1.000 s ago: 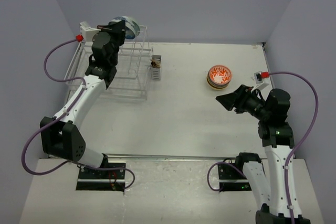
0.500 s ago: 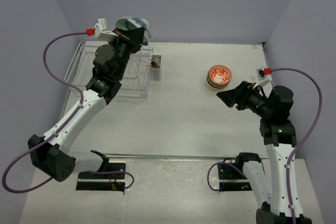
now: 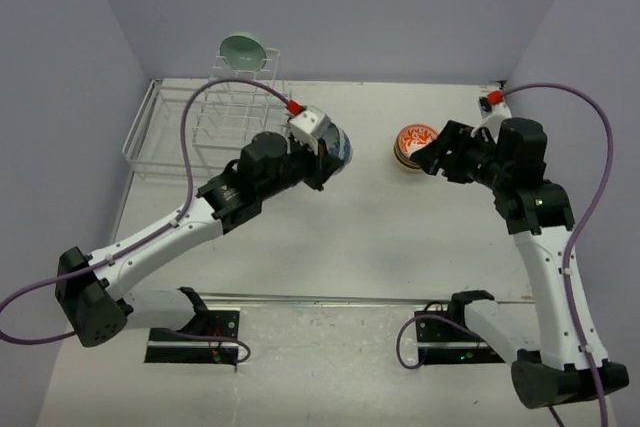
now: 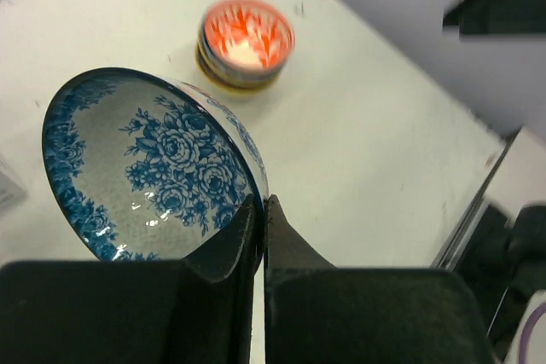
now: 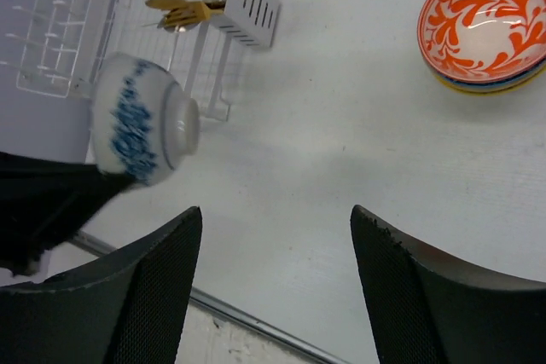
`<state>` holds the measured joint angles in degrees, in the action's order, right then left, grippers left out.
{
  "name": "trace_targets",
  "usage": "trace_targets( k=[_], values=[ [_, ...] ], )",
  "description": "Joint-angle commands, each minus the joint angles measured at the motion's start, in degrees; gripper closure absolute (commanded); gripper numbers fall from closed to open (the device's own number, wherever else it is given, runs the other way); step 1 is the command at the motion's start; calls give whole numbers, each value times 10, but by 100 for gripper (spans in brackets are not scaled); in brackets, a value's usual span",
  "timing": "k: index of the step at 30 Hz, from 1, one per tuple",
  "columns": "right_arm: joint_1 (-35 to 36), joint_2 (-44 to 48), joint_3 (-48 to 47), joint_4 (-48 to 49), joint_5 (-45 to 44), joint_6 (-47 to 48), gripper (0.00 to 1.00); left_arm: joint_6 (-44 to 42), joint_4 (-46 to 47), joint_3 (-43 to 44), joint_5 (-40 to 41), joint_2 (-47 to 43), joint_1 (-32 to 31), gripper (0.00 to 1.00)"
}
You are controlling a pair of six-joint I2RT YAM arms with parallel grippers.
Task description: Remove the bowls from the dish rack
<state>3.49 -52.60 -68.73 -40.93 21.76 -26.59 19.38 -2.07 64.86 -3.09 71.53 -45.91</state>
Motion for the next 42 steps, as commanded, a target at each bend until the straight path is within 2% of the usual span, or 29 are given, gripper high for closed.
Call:
trace_targets(
  k=[1, 6, 10, 19, 22, 25, 26, 28, 36, 38, 39, 42],
  values=[
    [95, -53, -71, -68, -106, 24, 28, -128, -40, -43, 27, 4, -78, 100],
    [183, -138, -147, -128, -160, 31, 28, -170, -58, -76, 50, 25, -138, 100],
    [240, -209, -142, -143, -166, 42, 30, -191, -63, -79, 61, 30, -168, 100],
    [319, -304, -106, -162, -186, 52, 35, -239, -56, -76, 104, 63, -197, 100],
    [337, -334, -109, -164, -201, 51, 42, -243, -60, -66, 107, 77, -200, 100],
    [345, -359, -98, -155, -215, 51, 60, -239, -66, -51, 115, 87, -202, 100],
    [344, -366, -95, -148, -216, 49, 71, -239, -67, -48, 114, 89, -202, 100],
    [345, -378, -91, -140, -232, 43, 82, -233, -68, -41, 120, 93, -204, 100],
    [345, -395, -87, -103, -220, 27, 87, -232, -65, -32, 145, 90, -206, 100],
    [345, -393, -84, -92, -205, 23, 92, -232, -65, -33, 150, 92, -207, 100],
    [345, -392, -82, -88, -201, 20, 99, -232, -65, -34, 150, 93, -206, 100],
    [341, -384, -83, -77, -216, 11, 100, -221, -67, -32, 169, 98, -207, 100]
  ],
)
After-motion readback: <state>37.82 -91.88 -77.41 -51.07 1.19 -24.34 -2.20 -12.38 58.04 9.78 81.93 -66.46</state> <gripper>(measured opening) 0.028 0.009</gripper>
